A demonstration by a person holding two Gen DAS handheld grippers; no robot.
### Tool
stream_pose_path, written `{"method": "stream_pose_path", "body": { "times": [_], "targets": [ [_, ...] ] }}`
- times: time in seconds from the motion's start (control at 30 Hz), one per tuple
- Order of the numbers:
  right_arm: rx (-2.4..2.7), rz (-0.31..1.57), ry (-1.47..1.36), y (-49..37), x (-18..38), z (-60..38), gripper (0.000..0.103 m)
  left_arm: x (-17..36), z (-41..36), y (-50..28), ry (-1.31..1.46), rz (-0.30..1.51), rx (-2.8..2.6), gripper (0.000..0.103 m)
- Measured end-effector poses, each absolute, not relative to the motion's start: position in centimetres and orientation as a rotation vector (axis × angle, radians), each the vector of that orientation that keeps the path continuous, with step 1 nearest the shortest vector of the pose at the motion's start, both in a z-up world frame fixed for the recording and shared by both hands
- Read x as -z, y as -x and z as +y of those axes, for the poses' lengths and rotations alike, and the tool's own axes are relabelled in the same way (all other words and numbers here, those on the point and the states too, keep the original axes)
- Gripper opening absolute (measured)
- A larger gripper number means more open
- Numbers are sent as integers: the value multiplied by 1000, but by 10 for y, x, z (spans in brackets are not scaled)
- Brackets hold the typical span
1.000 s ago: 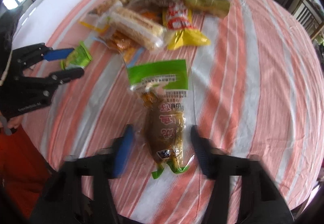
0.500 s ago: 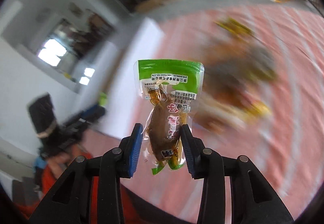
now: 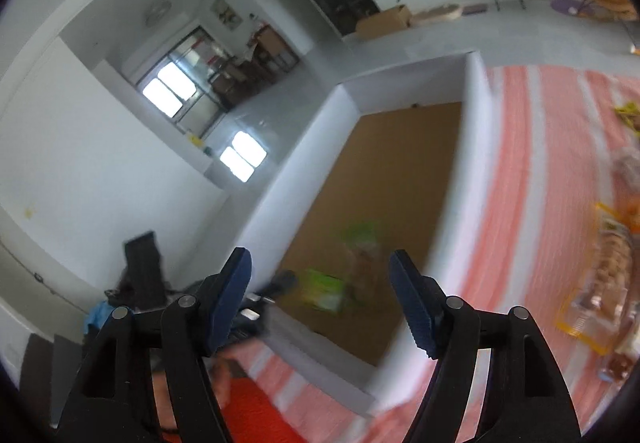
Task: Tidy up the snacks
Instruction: 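Drop the chip packet into the white box with the left tool while the right tool drops the sausage pack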
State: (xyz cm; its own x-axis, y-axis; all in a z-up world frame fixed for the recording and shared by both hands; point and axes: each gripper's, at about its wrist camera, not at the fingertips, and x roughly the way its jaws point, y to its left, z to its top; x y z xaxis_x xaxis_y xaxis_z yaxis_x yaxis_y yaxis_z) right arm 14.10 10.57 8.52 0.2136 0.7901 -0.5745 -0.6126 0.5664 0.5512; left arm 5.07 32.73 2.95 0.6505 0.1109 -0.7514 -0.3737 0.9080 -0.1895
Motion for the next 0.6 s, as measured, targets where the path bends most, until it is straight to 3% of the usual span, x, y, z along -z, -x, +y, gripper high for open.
{"method": "stream_pose_path", "body": {
  "times": [0.17, 0.27, 0.47, 0.6],
  "targets": [
    [-794, 821, -1, -120, -52, 12, 75, -45, 244, -43, 323, 760, -85, 92],
    [-615, 806, 123, -123, -13, -53, 75, -46, 171, -38, 301, 744, 89, 99],
    [-289, 917, 126, -132, 37, -189, 75, 21, 28, -70, 176, 924, 303, 102],
    [-165, 914, 100, -136, 41, -233, 75, 60, -1, -104, 29, 972, 216, 102]
  ]
}}
